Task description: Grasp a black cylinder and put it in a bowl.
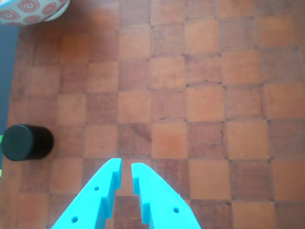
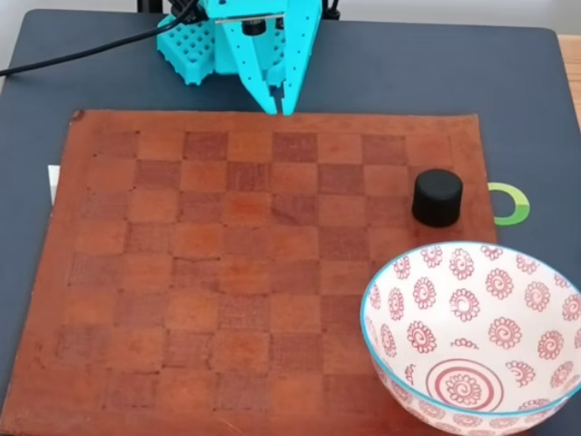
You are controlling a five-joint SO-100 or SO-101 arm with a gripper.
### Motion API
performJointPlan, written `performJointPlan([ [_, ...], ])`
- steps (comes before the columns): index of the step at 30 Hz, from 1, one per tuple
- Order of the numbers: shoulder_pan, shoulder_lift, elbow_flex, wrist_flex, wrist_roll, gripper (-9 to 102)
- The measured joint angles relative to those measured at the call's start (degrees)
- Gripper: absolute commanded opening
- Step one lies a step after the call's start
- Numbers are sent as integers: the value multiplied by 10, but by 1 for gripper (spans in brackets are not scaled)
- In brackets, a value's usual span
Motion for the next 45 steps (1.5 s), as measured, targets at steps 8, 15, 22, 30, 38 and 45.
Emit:
performJointPlan([
  [8,-1,-143,-94,-14,-4,0],
  [15,-1,-318,-187,-17,-5,0],
  [22,-18,-495,-286,-17,-18,0],
  [30,-72,-657,-381,-17,-16,0],
  [38,-134,-706,-410,-18,48,0],
  [45,-188,-715,-428,-22,100,0],
])
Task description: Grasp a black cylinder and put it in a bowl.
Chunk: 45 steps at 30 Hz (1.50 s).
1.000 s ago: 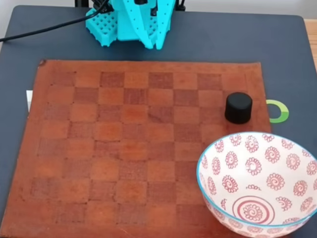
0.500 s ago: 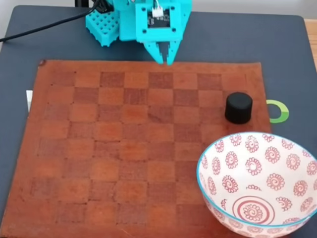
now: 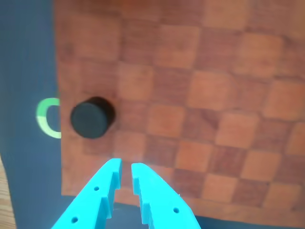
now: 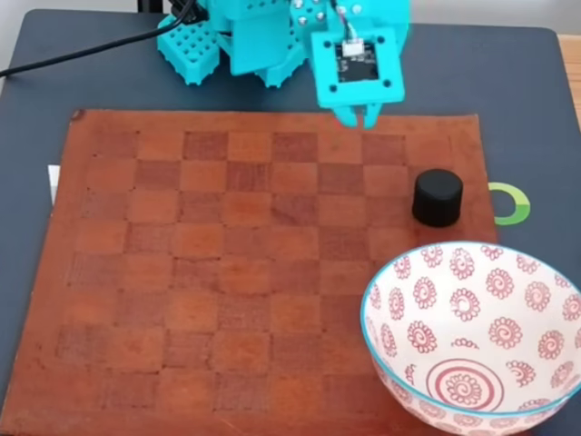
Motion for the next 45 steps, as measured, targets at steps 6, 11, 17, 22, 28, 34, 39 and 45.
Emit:
performJointPlan([
  [6,-50,0,0,-1,47,1],
  [11,-84,-2,0,-1,85,10],
  [17,-113,-11,0,-54,101,14],
  [22,-110,-84,-4,-76,101,19],
  [28,-122,-176,-50,-98,101,31],
  [34,-143,-230,-85,-98,101,35],
  [39,-146,-250,-88,-123,101,35],
  [45,-147,-292,-88,-152,101,35],
])
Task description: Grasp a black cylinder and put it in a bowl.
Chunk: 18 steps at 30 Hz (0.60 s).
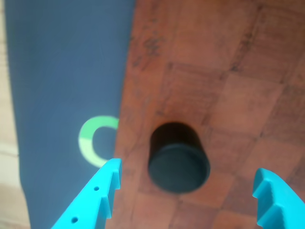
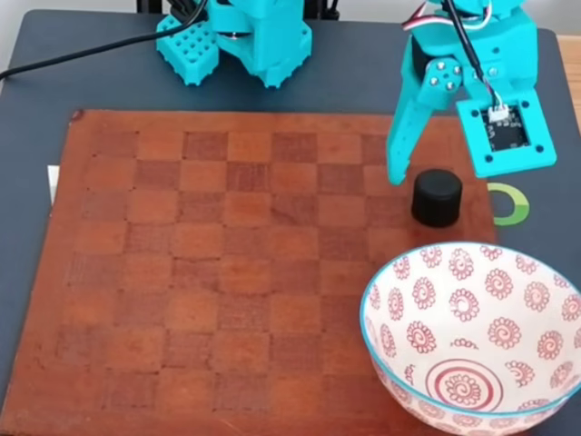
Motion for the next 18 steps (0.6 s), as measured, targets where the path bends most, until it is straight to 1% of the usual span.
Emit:
performJointPlan([
  [11,-4,-56,-2,-15,0,34],
  [18,-4,-61,-2,-11,11,24],
])
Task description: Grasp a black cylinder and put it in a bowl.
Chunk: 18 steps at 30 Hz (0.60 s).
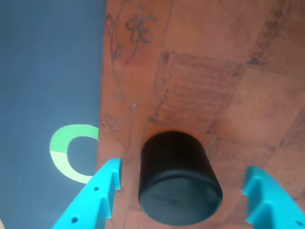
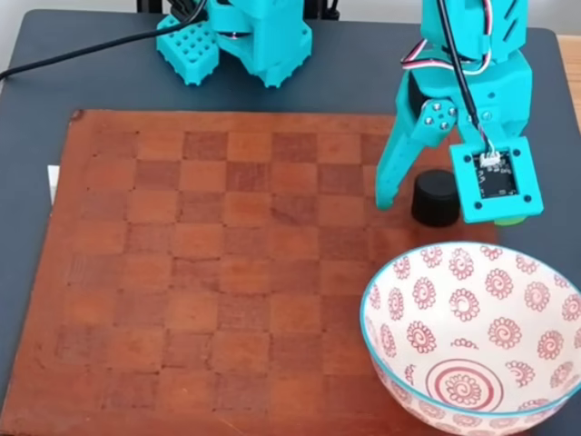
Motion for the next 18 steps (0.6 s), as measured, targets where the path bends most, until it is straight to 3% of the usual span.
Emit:
performJointPlan([
  [10,1,0,0,2,4,13],
  [18,1,0,-4,61,4,11],
])
